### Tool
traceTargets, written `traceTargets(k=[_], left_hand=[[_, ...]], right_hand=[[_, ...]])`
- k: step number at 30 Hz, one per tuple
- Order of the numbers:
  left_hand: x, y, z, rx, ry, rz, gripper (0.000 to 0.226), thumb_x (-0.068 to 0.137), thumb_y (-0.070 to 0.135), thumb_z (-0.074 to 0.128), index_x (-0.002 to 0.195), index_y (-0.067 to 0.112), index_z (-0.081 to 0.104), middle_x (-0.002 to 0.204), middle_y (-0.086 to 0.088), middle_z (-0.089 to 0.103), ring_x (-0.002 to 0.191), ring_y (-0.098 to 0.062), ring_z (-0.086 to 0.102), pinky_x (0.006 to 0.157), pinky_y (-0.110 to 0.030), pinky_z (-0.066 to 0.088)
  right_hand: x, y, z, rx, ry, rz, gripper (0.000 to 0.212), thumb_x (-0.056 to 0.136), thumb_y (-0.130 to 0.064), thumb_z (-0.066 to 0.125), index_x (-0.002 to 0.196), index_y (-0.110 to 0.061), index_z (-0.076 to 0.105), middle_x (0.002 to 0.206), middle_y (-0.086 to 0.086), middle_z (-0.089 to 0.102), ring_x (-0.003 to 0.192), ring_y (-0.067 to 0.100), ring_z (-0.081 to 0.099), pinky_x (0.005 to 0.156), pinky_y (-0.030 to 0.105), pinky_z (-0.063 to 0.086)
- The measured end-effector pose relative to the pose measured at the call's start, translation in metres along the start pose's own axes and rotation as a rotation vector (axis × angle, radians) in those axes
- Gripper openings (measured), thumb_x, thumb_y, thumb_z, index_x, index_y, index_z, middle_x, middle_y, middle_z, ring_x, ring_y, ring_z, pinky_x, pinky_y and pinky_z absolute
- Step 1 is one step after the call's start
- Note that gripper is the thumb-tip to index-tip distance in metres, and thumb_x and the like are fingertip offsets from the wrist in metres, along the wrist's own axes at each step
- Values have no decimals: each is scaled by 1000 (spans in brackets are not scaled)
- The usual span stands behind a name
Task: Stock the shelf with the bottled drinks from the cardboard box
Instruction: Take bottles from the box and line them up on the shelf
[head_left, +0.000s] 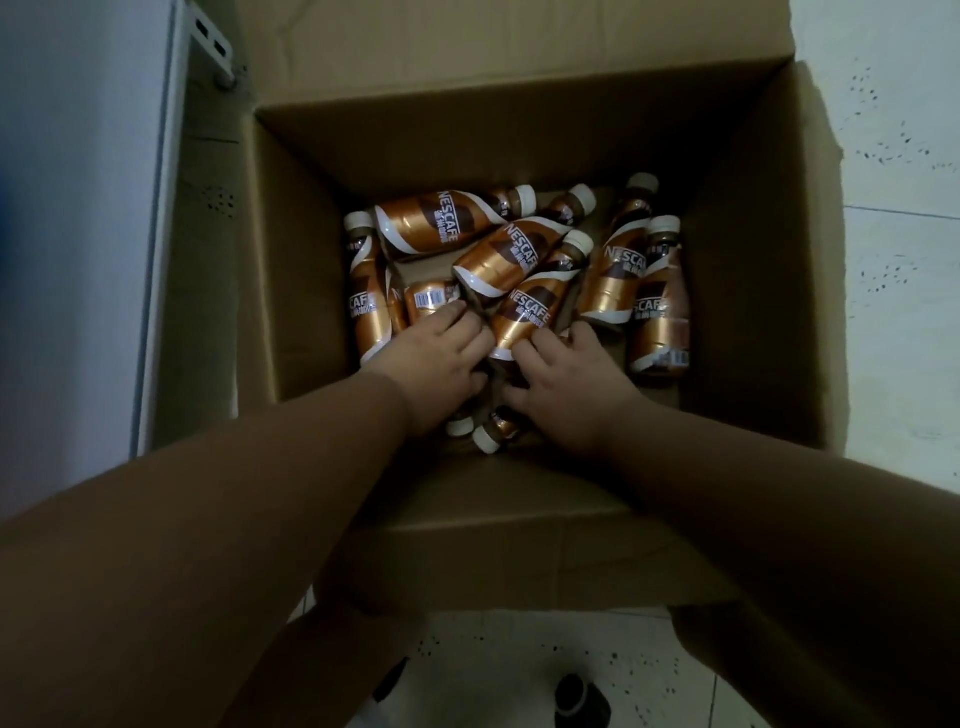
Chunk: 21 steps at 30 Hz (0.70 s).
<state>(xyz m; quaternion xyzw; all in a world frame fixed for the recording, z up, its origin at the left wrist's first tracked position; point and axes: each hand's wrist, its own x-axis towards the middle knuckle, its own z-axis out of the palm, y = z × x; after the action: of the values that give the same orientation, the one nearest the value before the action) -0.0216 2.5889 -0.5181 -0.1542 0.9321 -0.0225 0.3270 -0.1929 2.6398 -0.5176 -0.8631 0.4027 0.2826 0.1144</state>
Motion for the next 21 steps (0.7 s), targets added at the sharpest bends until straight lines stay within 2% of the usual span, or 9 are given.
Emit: traceTargets(k=[4, 8, 10, 12, 14, 16, 19, 21], left_hand=[[3, 4, 4, 6, 62, -36, 46, 87, 27, 59, 132, 24, 52, 144, -15, 35, 134, -38, 30, 112, -51, 20], [-10, 5, -12, -220, 216, -153, 46, 87, 33, 58, 132, 25, 50, 140, -12, 43, 130, -34, 38, 110, -48, 25], [-19, 2, -29, -453, 237, -294, 46, 86, 38, 59, 129, 26, 50, 134, -8, 46, 125, -30, 40, 106, -44, 29], [-32, -2, -48, -793, 293, -476, 49, 80, 38, 67, 125, 28, 52, 130, -2, 50, 120, -24, 45, 103, -41, 36], [-52, -4, -71, -1262, 427, -682, 51, 75, 27, 75, 123, 28, 57, 124, 8, 56, 117, -16, 50, 100, -36, 40], [-81, -5, -100, -1665, 560, -854, 38, 75, 13, 74, 110, 25, 63, 108, 11, 64, 106, -12, 58, 89, -29, 45], [-137, -12, -147, -1935, 768, -1029, 30, 74, 3, 67, 98, 20, 70, 94, -2, 72, 84, -15, 66, 76, -41, 59], [-183, -21, -172, -2014, 919, -1065, 29, 66, -1, 64, 85, 19, 73, 91, -5, 72, 85, -18, 67, 77, -46, 59]], right_hand=[[-2, 2, 3, 58, 60, 26, 52, 86, -38, 61, 133, -22, 46, 136, 15, 42, 126, 35, 38, 99, 58, 34], [-18, 14, -11, 330, 157, 120, 55, 84, -38, 64, 132, -20, 43, 134, 6, 50, 123, 27, 45, 102, 48, 35], [-26, 22, -27, 546, 201, 236, 60, 79, -37, 68, 132, -24, 45, 131, 2, 53, 119, 24, 48, 101, 44, 39], [-40, 28, -49, 827, 316, 359, 56, 74, -36, 71, 126, -28, 51, 123, -4, 59, 115, 20, 53, 96, 41, 45], [-57, 32, -77, 1103, 456, 455, 49, 75, -29, 72, 122, -28, 56, 113, -12, 63, 109, 11, 56, 92, 32, 45], [-75, 32, -111, 1221, 519, 515, 43, 79, -24, 72, 119, -26, 57, 102, -16, 61, 100, 6, 54, 87, 27, 42], [-98, 28, -169, 1292, 636, 543, 27, 80, -21, 70, 104, -24, 58, 92, -13, 64, 93, 11, 60, 84, 32, 47], [-113, 20, -216, 1405, 699, 549, 24, 81, -19, 69, 104, -19, 61, 95, -4, 68, 96, 15, 64, 86, 35, 52]])
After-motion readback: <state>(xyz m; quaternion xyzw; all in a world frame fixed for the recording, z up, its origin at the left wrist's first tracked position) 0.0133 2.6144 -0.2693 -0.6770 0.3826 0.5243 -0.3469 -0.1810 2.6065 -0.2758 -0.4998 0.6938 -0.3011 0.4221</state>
